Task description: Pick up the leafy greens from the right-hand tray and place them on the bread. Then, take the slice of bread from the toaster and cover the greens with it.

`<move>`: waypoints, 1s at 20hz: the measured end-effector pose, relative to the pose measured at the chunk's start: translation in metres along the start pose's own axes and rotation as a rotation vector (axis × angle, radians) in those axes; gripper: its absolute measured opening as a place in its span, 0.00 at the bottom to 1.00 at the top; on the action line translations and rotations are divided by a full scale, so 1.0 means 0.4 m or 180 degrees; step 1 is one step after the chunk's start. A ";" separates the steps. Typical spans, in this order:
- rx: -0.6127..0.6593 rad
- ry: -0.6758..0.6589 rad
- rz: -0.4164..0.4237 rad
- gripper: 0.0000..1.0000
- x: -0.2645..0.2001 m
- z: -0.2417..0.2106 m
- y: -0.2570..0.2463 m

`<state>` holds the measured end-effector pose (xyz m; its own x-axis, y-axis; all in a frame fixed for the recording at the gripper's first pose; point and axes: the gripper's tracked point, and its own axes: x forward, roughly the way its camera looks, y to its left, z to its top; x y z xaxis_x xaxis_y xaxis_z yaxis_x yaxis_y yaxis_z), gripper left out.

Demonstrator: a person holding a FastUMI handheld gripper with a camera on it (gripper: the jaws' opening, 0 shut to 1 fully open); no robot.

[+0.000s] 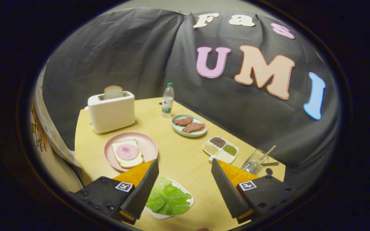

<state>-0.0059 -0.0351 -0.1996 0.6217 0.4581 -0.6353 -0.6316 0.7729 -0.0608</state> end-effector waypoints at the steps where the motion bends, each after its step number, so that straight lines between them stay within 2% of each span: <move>1: -0.0030 0.0058 0.0057 1.00 0.007 -0.016 0.007; 10: -0.0190 0.0565 0.0516 1.00 0.072 -0.157 0.062; 20: -0.0289 0.1089 0.0801 1.00 0.125 -0.311 0.098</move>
<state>-0.0572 -0.0365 -0.3295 0.2635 0.4436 -0.8566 -0.7916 0.6069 0.0708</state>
